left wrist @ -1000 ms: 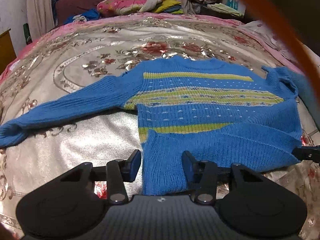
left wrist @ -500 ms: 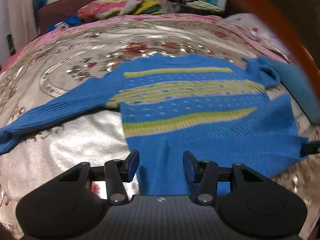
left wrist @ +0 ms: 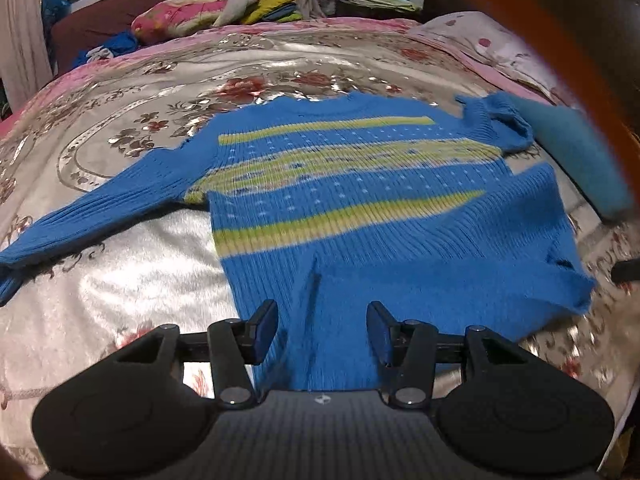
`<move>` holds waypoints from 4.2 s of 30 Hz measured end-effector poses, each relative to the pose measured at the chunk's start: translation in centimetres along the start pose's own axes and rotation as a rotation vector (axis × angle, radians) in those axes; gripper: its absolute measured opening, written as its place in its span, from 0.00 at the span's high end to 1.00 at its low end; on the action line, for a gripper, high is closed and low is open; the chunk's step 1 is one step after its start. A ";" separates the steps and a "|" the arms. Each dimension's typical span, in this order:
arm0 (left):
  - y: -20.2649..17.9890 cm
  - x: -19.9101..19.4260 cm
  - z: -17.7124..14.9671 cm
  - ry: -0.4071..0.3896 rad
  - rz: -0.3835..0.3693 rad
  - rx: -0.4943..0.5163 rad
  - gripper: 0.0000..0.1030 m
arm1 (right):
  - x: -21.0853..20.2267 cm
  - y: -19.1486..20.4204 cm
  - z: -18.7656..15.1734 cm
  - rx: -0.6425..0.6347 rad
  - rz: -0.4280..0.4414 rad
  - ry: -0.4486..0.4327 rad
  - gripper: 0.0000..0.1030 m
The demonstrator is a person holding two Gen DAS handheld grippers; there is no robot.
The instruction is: Fold small clothes
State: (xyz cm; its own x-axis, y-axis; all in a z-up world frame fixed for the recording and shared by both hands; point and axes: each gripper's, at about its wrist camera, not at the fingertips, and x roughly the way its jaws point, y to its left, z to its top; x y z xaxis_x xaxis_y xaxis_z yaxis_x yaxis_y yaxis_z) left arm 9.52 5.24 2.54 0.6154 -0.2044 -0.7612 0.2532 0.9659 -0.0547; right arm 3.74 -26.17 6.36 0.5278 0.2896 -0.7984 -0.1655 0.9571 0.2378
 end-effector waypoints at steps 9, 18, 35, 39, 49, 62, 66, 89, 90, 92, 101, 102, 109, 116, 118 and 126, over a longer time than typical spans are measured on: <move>-0.7 1.9 0.2 0.045 0.039 0.032 0.51 | 1.7 1.5 0.3 -0.020 0.020 -0.009 0.78; -1.3 1.6 -0.5 0.085 0.045 0.031 0.57 | 3.4 2.3 0.2 -0.051 0.000 -0.009 0.67; -0.5 -3.7 -2.2 -0.023 -0.096 -0.063 0.88 | 1.9 2.0 -0.6 -0.047 0.020 -0.019 1.00; 0.0 -6.1 -4.2 -0.032 -0.133 -0.114 0.89 | -1.2 1.0 -1.4 -0.052 0.025 -0.024 1.00; 0.4 -8.3 -9.3 0.044 -0.112 -0.173 0.89 | -3.0 -1.6 -3.7 0.074 -0.032 0.002 0.91; -0.9 -6.6 -7.7 0.016 -0.107 -0.191 0.88 | 2.0 -3.0 -1.6 0.202 0.000 -0.050 0.52; -1.4 -5.4 -7.2 0.028 -0.126 -0.193 0.87 | 3.3 -2.7 -1.8 0.218 0.002 0.006 0.92; -1.5 -4.2 -8.0 0.071 -0.095 -0.124 0.81 | -3.1 -1.6 -4.3 0.110 -0.113 0.055 0.86; -1.4 -4.4 -8.1 0.069 -0.095 -0.130 0.81 | -3.5 -1.7 -4.2 0.113 -0.120 0.044 0.86; -1.2 -4.7 -8.1 0.065 -0.103 -0.146 0.81 | -3.9 -1.8 -3.9 0.122 -0.129 0.018 0.86; -1.9 -6.2 -6.8 -0.029 -0.131 -0.160 0.80 | -2.1 1.2 -4.1 0.080 -0.099 -0.002 0.86; -2.0 -6.0 -6.9 -0.024 -0.132 -0.160 0.80 | -1.7 1.4 -4.3 0.075 -0.107 0.012 0.86; -2.8 -4.6 -8.1 0.051 -0.107 -0.183 0.80 | -1.1 2.7 -4.3 0.027 -0.135 0.063 0.86; -3.3 -5.2 -6.2 0.027 -0.122 -0.185 0.78 | -2.3 3.6 -1.7 -0.014 -0.109 -0.034 0.86; -3.6 -4.9 -5.4 0.019 -0.140 -0.184 0.68 | -1.9 3.4 -1.3 -0.005 -0.097 -0.038 0.86; -4.8 -2.4 -5.9 0.094 -0.149 -0.145 0.66 | 2.0 2.3 -2.7 0.042 -0.084 0.086 0.86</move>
State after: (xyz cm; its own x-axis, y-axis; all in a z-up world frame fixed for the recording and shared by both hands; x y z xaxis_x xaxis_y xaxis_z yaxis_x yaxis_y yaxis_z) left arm 2.39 2.08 0.83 0.5048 -0.3374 -0.7946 0.2224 0.9402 -0.2580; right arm 2.20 -23.44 3.85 0.4646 0.2085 -0.8607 -0.0878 0.9780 0.1895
